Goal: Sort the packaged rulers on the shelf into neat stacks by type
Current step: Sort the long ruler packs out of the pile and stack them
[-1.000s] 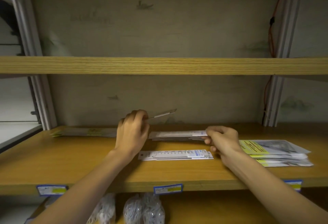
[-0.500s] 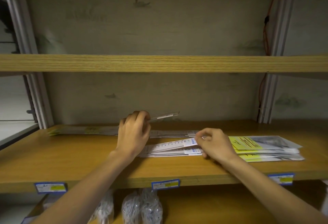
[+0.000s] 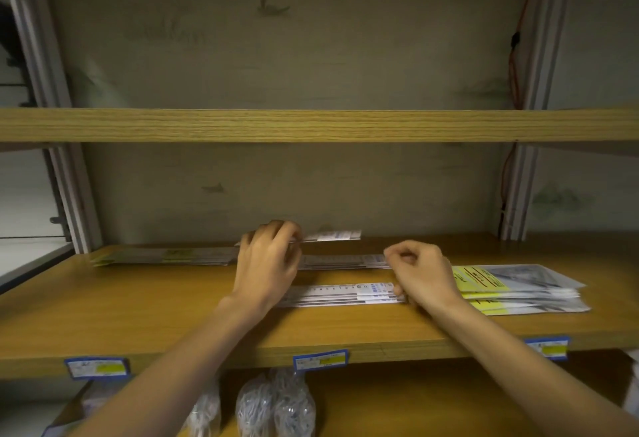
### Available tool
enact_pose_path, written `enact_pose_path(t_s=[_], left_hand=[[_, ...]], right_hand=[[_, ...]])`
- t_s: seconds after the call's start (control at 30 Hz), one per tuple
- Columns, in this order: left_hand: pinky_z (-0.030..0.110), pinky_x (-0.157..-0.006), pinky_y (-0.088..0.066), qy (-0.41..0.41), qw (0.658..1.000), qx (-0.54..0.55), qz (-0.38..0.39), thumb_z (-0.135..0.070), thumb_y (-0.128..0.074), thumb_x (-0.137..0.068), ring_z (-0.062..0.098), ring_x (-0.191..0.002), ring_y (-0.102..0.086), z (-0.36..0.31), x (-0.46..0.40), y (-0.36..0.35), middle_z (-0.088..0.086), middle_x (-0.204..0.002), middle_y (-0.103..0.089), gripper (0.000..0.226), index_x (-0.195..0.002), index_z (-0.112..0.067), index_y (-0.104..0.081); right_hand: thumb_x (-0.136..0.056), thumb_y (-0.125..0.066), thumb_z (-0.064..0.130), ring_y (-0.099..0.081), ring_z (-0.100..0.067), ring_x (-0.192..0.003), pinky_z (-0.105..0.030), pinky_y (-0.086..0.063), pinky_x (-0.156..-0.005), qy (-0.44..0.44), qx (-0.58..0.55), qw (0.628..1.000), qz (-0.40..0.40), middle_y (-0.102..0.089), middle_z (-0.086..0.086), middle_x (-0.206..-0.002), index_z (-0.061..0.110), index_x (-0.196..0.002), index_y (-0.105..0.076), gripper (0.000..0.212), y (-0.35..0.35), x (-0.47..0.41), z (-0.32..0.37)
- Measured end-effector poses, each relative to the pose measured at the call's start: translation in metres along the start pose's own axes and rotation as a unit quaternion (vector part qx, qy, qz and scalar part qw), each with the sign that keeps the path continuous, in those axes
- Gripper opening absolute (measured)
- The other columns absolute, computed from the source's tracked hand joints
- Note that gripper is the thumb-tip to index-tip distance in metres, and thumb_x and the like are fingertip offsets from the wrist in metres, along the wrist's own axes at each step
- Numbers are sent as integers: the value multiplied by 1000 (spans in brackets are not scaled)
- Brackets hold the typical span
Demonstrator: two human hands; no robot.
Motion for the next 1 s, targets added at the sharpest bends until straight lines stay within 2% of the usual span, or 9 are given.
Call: enact_pose_path(t_s=[0.1,0.27,0.4,0.5,0.67,0.8,1.0], left_hand=[[39,-83,-41,-15,1000,-1,4,-11,-69,-80,22,-95,-59,-8,0,-2,-4,-99,-64,23,-96,-23,-59],[40,-86,-41,-23,1000,0,20,-12,-70,-79,22,-99,-58,-17,0,-9,-3,-102,-63,23,-97,-24,-60],[40,-86,-40,-39,999,0,21,-11,-71,-79,22,-101,-58,-25,1,-12,-3,-102,-63,23,-95,-23,-61],[39,-88,-39,-44,999,3,25,-10,-70,-79,22,-103,-57,-27,1,-13,-3,-104,-63,24,-97,-24,-61],[40,-95,-37,-45,998,4,34,7,-63,-71,24,-112,-55,-22,1,-10,1,-112,-62,45,-106,-21,-60],[42,-91,-40,-17,1000,12,7,12,-64,-66,28,-106,-58,-9,-3,1,4,-107,-65,47,-105,-15,-62],[38,-93,-37,21,999,23,-20,12,-57,-72,25,-105,-58,14,-5,6,1,-107,-65,42,-103,-16,-63]], right_hand=[[-96,-58,30,-54,-7,-41,-22,-35,-34,-41,-122,992,-5,-71,-2,-82,18,-96,-61,12,0,-4,4],[-92,-63,31,-53,-9,-44,-19,-31,-31,-97,-204,974,17,-70,-6,-83,21,-92,-56,12,-9,-7,6],[-89,-69,26,-51,-10,-45,-19,-31,-33,-124,-188,974,36,-64,-9,-74,14,-102,-60,20,-17,-6,2],[-89,-69,17,-48,-8,-41,-18,-31,-32,-132,-196,971,30,-62,-10,-67,11,-104,-61,18,-17,-7,0],[-91,-66,13,-44,-6,-40,-17,-30,-32,-138,-188,972,-10,-58,-7,-64,5,-107,-64,18,-5,-10,-6],[-93,-63,17,-40,-8,-42,-19,-32,-36,-149,-147,978,-10,-55,-5,-61,11,-107,-64,15,3,-10,-17],[-94,-61,15,-38,-9,-37,-20,-30,-34,-132,-110,985,18,-51,-4,-53,11,-97,-66,7,-4,-12,-29]])
Point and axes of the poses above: each hand's wrist, its own x-axis away from the middle knuckle, its own y-axis out of the back of the hand, z = x × y, the point moved 10 cm from there along -x, towards the middle knuckle
